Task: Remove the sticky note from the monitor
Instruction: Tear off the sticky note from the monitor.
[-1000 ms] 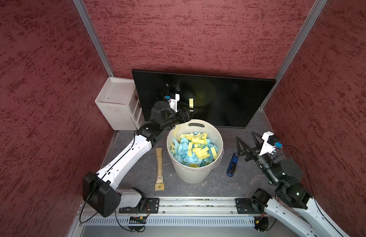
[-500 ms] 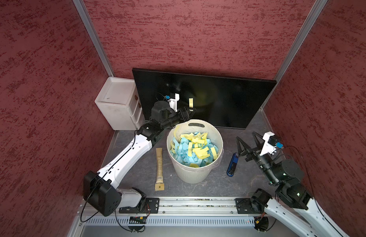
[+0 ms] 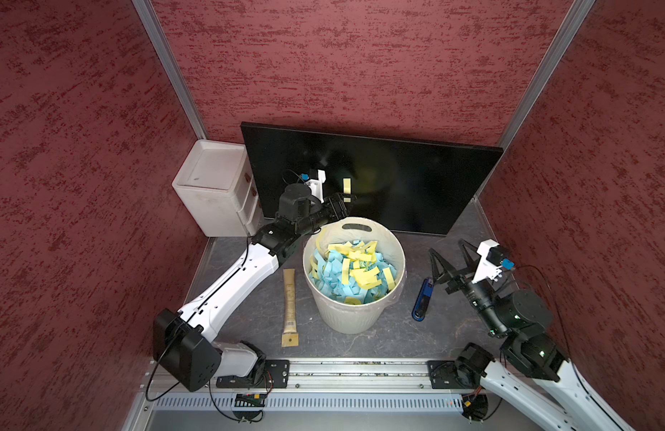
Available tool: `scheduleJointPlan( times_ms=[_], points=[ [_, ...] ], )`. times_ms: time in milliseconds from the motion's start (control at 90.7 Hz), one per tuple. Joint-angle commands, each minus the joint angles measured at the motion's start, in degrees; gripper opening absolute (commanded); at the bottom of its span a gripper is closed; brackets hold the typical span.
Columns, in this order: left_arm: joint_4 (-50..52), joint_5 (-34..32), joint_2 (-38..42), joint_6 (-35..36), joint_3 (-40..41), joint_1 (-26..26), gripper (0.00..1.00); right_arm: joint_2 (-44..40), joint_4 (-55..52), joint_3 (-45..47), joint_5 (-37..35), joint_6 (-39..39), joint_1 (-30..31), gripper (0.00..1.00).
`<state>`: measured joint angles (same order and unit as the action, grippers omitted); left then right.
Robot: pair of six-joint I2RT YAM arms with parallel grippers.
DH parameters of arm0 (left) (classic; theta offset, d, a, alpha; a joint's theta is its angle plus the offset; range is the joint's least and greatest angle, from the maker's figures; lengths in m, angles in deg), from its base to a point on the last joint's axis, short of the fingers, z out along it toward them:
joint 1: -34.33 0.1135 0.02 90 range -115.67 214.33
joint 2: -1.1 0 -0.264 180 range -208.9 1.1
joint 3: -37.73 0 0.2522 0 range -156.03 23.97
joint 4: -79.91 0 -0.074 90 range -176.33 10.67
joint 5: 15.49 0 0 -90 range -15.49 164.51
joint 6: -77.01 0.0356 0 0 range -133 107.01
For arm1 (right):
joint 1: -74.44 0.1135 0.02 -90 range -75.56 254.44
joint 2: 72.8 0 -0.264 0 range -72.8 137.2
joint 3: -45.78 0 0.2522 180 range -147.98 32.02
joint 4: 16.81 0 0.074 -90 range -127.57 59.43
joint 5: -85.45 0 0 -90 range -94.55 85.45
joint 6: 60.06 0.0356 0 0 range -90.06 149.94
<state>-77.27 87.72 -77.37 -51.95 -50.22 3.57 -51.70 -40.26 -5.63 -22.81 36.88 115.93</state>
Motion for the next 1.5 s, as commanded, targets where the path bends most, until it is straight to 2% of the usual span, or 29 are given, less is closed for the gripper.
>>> scheduleJointPlan(
  times_ms=[0, 88, 650, 959, 1488],
  points=[
    [0.92, -3.48, -1.59, 1.14, -1.54, -0.04, 0.62, -0.75, 0.33, 0.54, -1.31, -0.88, 0.34, 0.98],
    [0.38, -3.71, -1.51, 1.14, -1.23, -0.16, 0.60, -0.96, 0.36, 0.65, -1.50, -1.08, 0.30, 0.98],
    [-0.35, -3.89, -0.02, 0.95, -0.04, -0.35, 0.29, -1.24, 0.20, 0.71, -1.57, -0.88, 0.29, 0.98],
    [0.19, -4.33, 1.42, 1.10, 0.84, -0.30, 0.00, -1.33, -0.19, 0.39, -1.44, -0.52, 0.39, 0.98],
    [2.01, -3.70, 5.70, 1.98, 2.47, -1.59, 0.00, -1.74, -2.31, -1.40, -1.24, 0.52, 0.30, 0.98]
  ],
)
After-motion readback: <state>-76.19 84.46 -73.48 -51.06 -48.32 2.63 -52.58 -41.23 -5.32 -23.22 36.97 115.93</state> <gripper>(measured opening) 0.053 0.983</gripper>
